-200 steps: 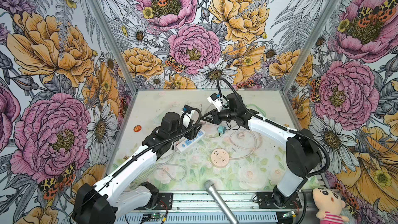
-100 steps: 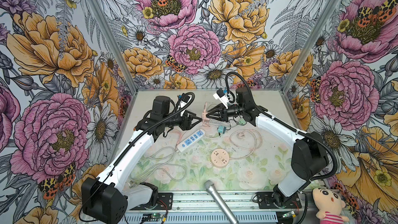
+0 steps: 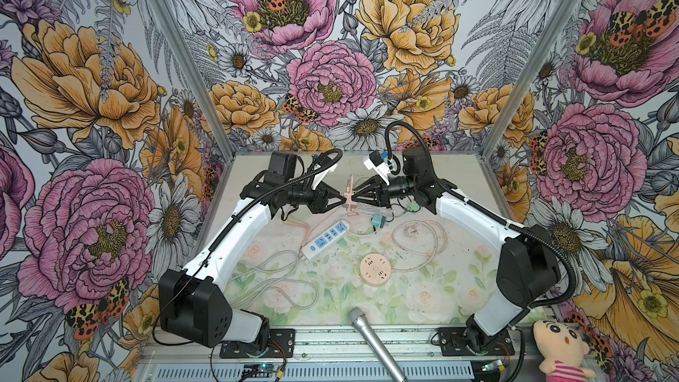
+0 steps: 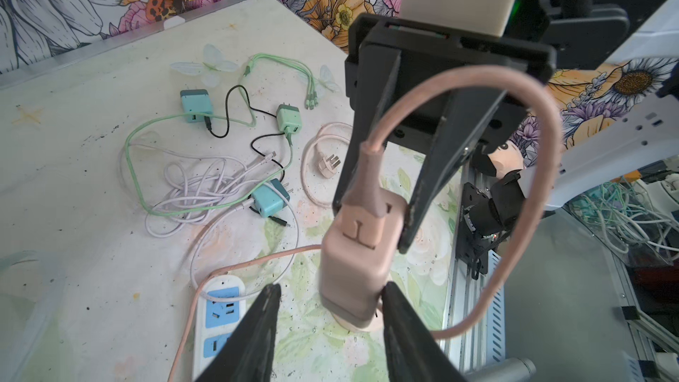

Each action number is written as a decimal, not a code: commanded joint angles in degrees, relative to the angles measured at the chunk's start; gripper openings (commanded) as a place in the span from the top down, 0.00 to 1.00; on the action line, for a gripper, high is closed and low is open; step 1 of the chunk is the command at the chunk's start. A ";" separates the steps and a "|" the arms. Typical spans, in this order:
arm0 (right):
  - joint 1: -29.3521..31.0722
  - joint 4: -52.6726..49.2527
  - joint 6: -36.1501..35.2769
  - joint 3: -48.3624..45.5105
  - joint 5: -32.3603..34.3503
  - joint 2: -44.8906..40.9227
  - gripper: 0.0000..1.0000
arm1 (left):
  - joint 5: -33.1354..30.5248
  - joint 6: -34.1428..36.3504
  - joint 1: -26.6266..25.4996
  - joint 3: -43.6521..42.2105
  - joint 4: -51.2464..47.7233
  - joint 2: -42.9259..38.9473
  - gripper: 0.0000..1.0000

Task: Insert the plug
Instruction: 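Grasp the pink charger brick with the right gripper beside the left gripper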

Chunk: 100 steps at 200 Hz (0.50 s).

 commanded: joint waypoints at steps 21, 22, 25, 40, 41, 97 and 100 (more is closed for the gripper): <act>-0.11 0.79 -0.97 1.91 -3.43 0.54 1.00 | 3.93 4.00 0.74 1.70 -0.74 0.47 0.55; -0.10 0.79 -0.99 1.93 -3.42 0.55 1.00 | 4.05 4.01 0.74 1.70 -0.74 0.48 0.55; 0.01 0.79 -1.00 1.88 -3.49 0.60 1.00 | 4.37 4.02 0.78 1.77 -0.74 0.56 0.55; 0.38 0.79 -1.00 2.00 -3.56 0.85 1.00 | 6.28 4.60 0.73 1.72 -0.72 0.96 0.55; 0.36 0.79 -1.00 1.97 -3.57 0.84 1.00 | 6.42 4.62 0.73 1.71 -0.73 0.99 0.55; 1.21 0.79 -0.33 3.29 -4.26 2.45 1.00 | 10.00 5.68 -0.35 2.13 -0.74 2.81 0.60; 1.27 0.79 -0.38 3.36 -4.21 2.57 1.00 | 10.12 5.69 -0.52 2.21 -0.70 2.93 0.61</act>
